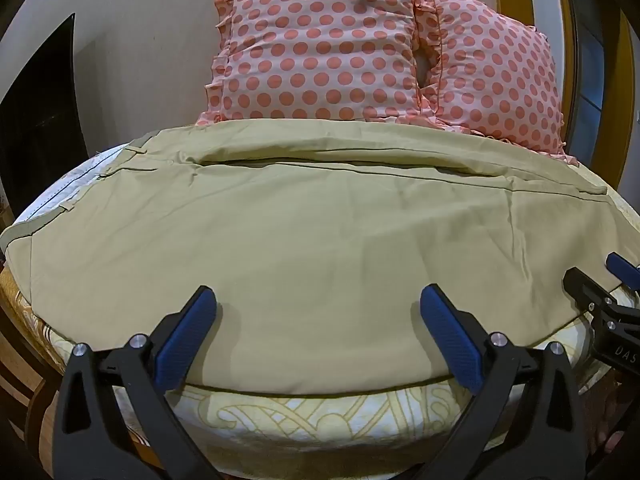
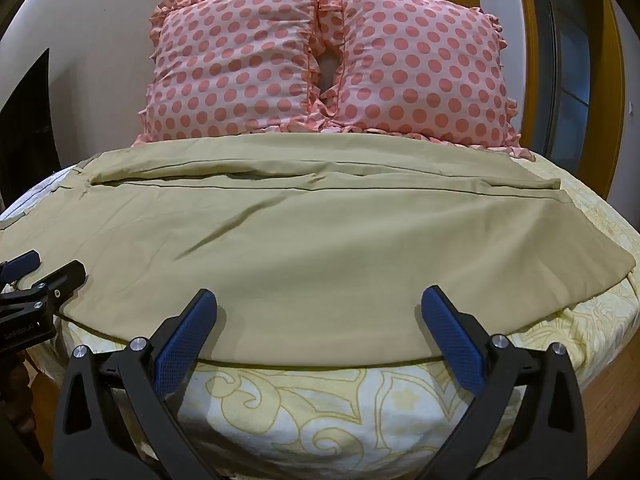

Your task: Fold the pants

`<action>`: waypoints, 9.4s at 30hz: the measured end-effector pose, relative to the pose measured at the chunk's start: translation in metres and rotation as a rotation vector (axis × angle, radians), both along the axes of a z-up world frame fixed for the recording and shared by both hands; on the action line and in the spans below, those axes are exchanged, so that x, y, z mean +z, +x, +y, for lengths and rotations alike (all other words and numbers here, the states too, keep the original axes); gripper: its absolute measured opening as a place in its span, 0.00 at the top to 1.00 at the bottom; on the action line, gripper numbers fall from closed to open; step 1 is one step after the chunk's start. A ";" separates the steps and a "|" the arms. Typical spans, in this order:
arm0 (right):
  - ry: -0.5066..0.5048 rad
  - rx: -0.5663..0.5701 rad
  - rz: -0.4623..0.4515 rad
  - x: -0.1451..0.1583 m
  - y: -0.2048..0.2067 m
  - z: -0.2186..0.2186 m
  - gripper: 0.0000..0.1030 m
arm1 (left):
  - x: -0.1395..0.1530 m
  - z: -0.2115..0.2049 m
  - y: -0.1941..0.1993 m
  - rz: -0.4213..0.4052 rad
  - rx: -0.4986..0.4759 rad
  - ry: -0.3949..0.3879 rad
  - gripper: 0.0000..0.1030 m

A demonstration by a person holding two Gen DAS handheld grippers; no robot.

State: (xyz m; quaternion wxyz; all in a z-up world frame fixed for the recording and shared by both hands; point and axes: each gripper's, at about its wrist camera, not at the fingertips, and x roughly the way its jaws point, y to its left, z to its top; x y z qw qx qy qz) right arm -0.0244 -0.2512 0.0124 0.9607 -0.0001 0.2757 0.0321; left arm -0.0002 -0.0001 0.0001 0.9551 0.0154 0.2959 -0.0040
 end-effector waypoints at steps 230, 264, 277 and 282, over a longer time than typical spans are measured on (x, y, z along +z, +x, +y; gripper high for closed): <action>0.630 -0.576 -0.057 -0.022 0.008 -0.308 0.90 | 0.063 0.190 -0.024 -0.049 0.389 -0.277 0.24; 0.073 0.664 0.222 0.008 0.075 0.150 0.49 | 0.029 0.279 -0.032 -0.087 0.581 -0.465 0.15; 0.156 0.693 0.212 0.011 0.077 0.158 0.28 | 0.033 0.282 -0.005 0.023 0.533 -0.518 0.15; 0.233 0.694 0.223 0.011 0.080 0.148 0.28 | 0.031 0.295 0.000 0.007 0.523 -0.689 0.15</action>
